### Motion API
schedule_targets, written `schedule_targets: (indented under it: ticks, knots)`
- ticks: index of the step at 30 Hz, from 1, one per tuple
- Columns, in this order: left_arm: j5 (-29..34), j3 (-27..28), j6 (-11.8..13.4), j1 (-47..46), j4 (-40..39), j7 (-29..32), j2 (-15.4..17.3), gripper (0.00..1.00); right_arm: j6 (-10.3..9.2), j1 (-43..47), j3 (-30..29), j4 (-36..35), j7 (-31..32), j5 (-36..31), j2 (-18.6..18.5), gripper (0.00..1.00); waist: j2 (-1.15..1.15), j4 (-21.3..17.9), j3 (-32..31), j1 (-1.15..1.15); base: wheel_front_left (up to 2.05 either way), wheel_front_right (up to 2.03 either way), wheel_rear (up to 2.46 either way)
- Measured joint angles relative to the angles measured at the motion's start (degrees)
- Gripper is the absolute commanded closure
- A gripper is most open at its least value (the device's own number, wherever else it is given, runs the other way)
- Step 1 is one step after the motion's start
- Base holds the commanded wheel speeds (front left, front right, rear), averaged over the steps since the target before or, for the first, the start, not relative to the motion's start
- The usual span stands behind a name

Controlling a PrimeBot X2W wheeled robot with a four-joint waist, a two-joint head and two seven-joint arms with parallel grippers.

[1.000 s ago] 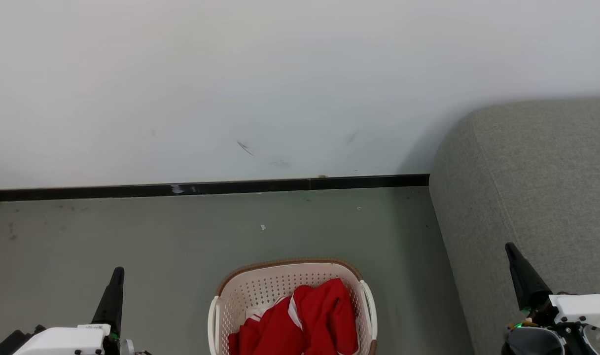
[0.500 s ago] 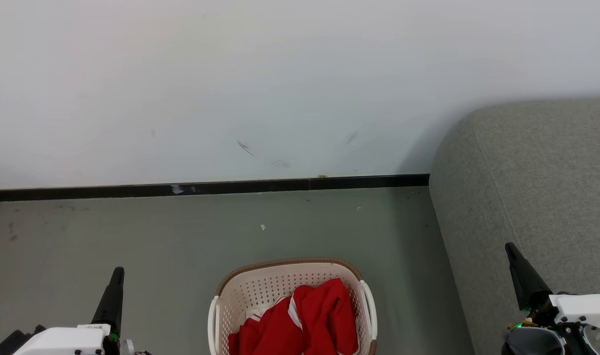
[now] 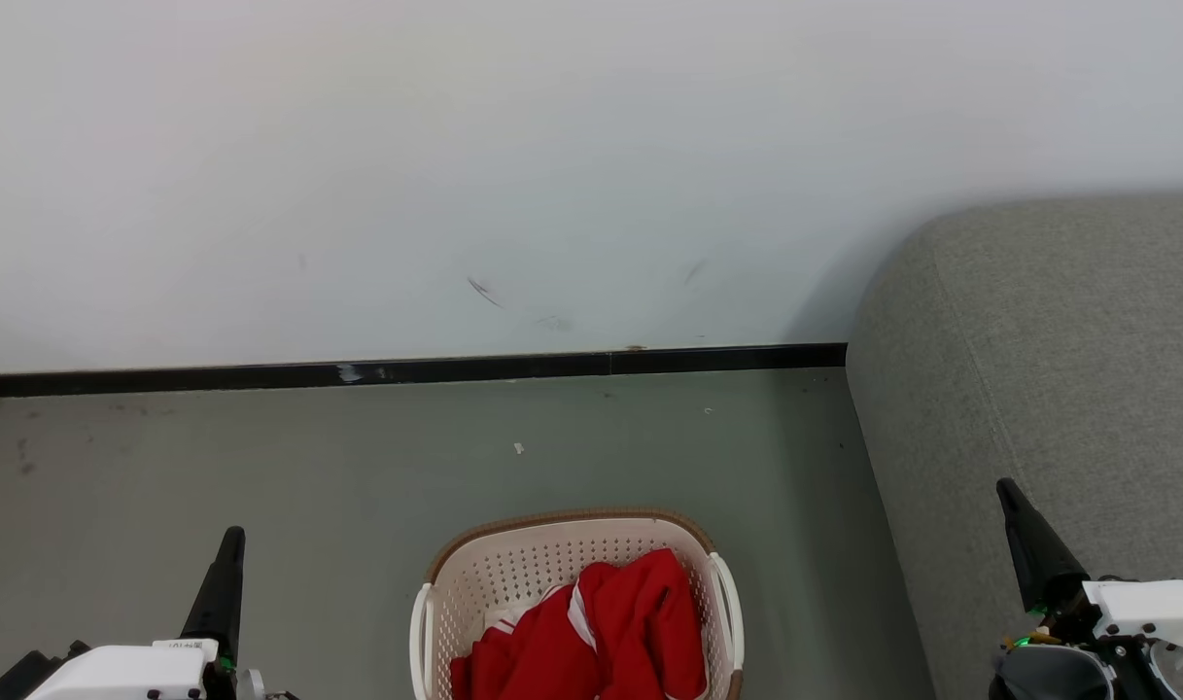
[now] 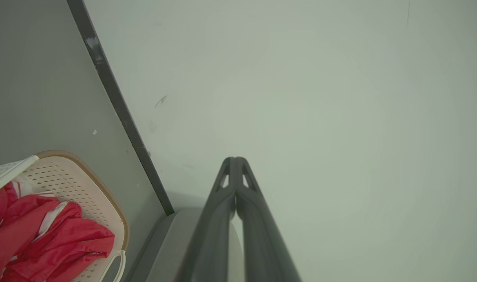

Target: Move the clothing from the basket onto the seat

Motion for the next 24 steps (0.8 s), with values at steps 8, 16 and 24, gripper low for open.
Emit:
schedule_targets:
  ticks: [8,16,24]
  knots:
    - [0.0,-0.5,0.1,2.7,3.1,-0.1,-1.7,0.0,-0.07,3.3,0.8,2.7,-0.2,0.0,2.2,0.0,0.0,0.0,0.0,0.0,0.0,0.0,0.0]
    - [1.6,-1.3,0.1,3.0,2.4,-1.5,-1.8,0.0,-0.07,3.6,1.4,2.3,-1.1,-1.4,2.4,0.0,0.0,0.0,0.0,0.0,0.0,0.0,0.0]
    - [5.6,-2.3,0.1,3.0,0.8,-3.1,-1.4,0.0,-0.07,3.6,2.2,1.9,-1.8,-5.2,2.4,0.0,0.0,0.1,-0.1,0.02,0.0,0.0,0.0]
